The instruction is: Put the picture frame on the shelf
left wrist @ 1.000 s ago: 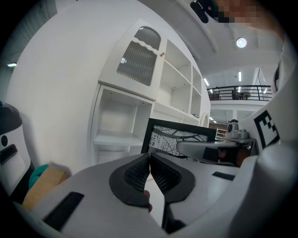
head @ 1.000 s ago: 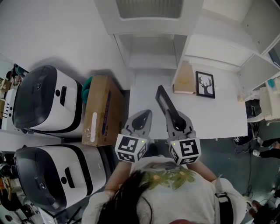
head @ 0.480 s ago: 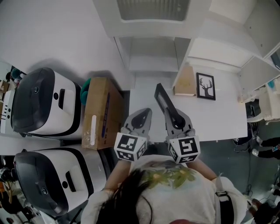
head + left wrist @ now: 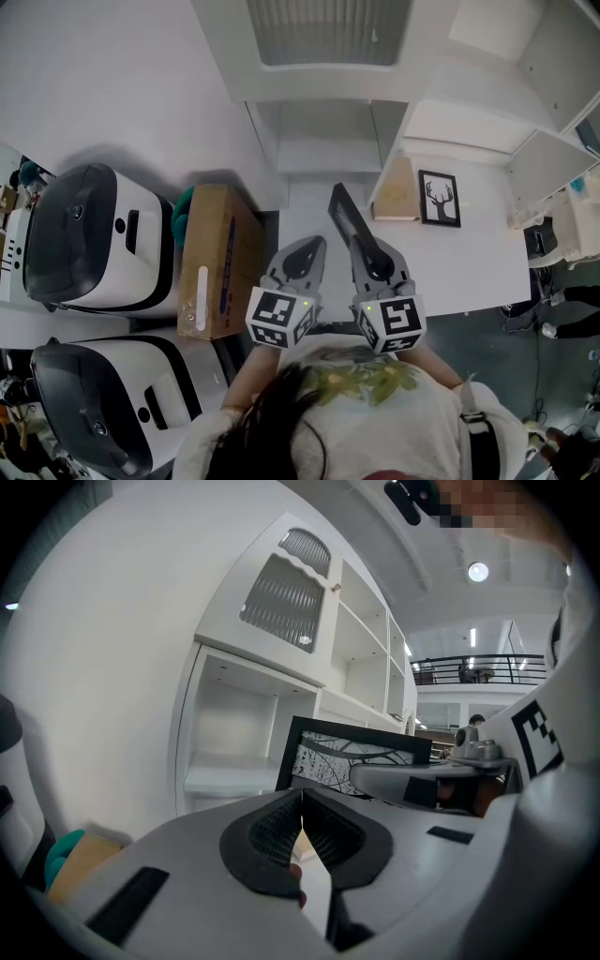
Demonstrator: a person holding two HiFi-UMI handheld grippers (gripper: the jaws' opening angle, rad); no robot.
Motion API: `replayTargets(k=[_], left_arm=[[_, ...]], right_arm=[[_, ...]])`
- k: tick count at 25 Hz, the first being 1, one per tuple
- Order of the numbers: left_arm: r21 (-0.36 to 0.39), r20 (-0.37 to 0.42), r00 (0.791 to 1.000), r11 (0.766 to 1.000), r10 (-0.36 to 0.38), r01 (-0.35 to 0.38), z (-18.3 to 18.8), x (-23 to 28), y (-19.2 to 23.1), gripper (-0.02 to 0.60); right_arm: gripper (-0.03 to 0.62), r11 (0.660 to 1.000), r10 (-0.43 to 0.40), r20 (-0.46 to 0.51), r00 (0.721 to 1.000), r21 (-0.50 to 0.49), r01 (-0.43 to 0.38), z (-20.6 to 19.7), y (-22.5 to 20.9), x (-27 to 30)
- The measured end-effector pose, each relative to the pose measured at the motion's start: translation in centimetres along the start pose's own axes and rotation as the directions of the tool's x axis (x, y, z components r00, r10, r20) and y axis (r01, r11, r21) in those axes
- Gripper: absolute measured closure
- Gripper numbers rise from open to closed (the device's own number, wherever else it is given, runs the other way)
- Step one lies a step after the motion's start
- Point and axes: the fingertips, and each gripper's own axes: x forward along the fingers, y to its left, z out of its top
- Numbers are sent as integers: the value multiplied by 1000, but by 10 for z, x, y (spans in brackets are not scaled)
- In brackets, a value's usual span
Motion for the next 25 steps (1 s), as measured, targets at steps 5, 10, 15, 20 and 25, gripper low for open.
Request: replayTargets(k=[5,10,15,20,25], left_arm=[[10,-3,1000,1000,-11,11,2,9,9,551],[5,-8,1000,1000,-22,22,2,17,18,551],[-4,-14,1000,1000,-27,27,0,26,28,551],[-11,-25,999,999,-37,37,-3,34,36,551],[-19,-19,999,999,-34,34,0,42,49,551]], right_arm=[[557,1000,-9,9,1000,9,9,1,-2,12],[557,1000,-15,14,1000,12,15,4,-3,26],[557,1000,-21,12,1000,16,21,4,-4,40],[557,1000,-22,7,1000,14,22,3,-6,55],[557,1000,-18,9,1000,8,18,6,-6,69]])
